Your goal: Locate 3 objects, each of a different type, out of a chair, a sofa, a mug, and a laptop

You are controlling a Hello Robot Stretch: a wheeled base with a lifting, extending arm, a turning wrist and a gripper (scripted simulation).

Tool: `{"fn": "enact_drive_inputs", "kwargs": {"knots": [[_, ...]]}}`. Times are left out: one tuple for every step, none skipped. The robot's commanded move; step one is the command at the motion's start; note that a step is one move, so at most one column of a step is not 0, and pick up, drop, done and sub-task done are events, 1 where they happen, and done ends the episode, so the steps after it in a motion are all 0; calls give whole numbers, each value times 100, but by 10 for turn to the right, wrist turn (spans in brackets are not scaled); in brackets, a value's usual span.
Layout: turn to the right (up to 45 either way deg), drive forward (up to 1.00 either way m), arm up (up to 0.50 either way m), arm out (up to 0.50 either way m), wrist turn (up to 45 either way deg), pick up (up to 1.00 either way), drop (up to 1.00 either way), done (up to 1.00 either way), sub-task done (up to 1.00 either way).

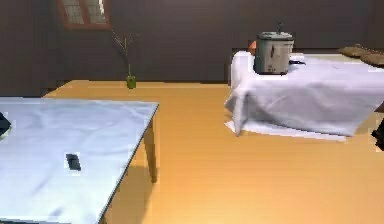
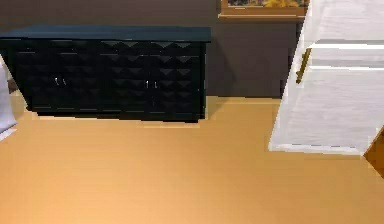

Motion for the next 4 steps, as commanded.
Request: {"fn": "enact_drive_inputs", "kwargs": {"knots": [[0, 100, 0, 0, 0, 0, 0, 0, 0], [0, 70, 0, 0, 0, 0, 0, 0, 0], [-240, 0, 0, 0, 0, 0, 0, 0, 0], [-30, 0, 0, 0, 0, 0, 0, 0, 0]]}}
